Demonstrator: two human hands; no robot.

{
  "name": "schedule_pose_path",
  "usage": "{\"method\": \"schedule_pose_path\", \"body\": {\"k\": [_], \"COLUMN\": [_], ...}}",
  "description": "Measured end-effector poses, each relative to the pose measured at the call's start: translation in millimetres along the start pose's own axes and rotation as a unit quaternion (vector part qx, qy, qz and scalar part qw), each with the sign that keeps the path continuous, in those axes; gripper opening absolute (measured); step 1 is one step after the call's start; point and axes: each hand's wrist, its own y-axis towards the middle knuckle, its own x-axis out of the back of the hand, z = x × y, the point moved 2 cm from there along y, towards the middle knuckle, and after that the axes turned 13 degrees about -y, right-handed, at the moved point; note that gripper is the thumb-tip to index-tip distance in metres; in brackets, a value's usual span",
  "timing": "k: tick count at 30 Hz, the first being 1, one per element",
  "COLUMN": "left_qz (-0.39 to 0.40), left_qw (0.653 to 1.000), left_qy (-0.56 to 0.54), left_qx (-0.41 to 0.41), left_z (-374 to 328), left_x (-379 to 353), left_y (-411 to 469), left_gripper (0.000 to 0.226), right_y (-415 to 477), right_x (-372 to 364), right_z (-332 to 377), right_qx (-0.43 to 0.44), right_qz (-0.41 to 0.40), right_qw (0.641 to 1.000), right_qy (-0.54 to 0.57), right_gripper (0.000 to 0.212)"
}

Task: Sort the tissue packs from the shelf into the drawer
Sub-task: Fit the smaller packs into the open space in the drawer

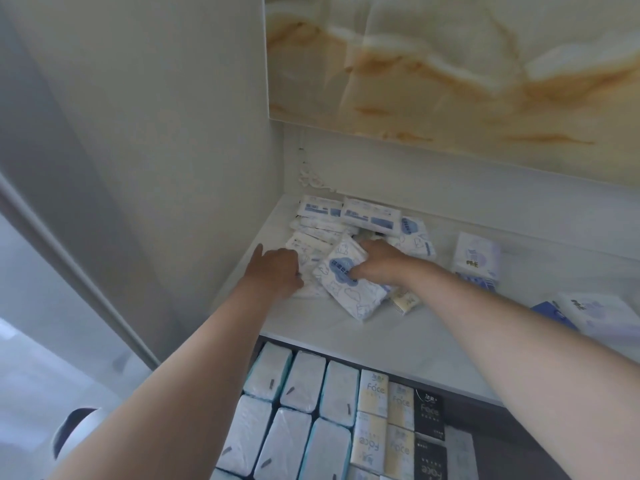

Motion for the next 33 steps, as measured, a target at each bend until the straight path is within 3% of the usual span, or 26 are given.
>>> {"method": "schedule_pose_path", "body": {"k": [4,8,13,15,18,20,24,30,32,33], "left_qz": [-0.014,0.025,0.051,0.074,0.059,0.015,-0.023,0.111,0.176,0.188], "left_qw": [0.999,0.996,0.990,0.985,0.972,0.949,0.862,0.742,0.740,0.757], "left_qy": [0.006,-0.037,-0.034,-0.081,-0.201,-0.299,-0.504,-0.660,-0.650,-0.625], "left_qx": [0.042,0.082,0.130,0.135,0.111,0.100,0.047,0.049,0.004,-0.020], "left_z": [-2.1,-3.9,-15.5,-17.3,-28.6,-44.8,-89.6,-141.5,-157.9,-166.8], "left_x": [8.2,3.3,-0.4,-4.9,-10.6,-11.6,-3.0,-24.1,-35.7,-42.1], "left_y": [-6.6,-19.0,-49.7,-63.0,-82.6,-95.5,-129.9,-173.2,-188.5,-196.1], "left_gripper": [0.070,0.068,0.081,0.066,0.024,0.016,0.014,0.038,0.049,0.052], "right_y": [-11.9,-32.8,-73.9,-94.4,-124.5,-144.6,-179.8,-230.8,-245.8,-254.1], "right_x": [-7.0,-4.6,-2.0,-5.9,-15.5,-21.1,-31.4,-41.4,-48.1,-50.5], "right_z": [-4.7,-12.6,-22.7,-26.1,-31.6,-35.0,-47.7,-81.2,-98.1,-105.4], "right_qx": [0.010,0.008,0.004,-0.001,0.000,0.006,0.017,0.009,-0.002,-0.007], "right_qz": [-0.044,-0.099,-0.129,-0.116,-0.083,-0.069,-0.063,-0.075,-0.069,-0.067], "right_qw": [0.999,0.989,0.962,0.952,0.941,0.937,0.936,0.934,0.939,0.943], "right_qy": [0.029,0.109,0.239,0.284,0.328,0.342,0.347,0.350,0.337,0.325], "right_gripper": [0.056,0.039,0.045,0.042,0.042,0.041,0.038,0.044,0.047,0.049]}}
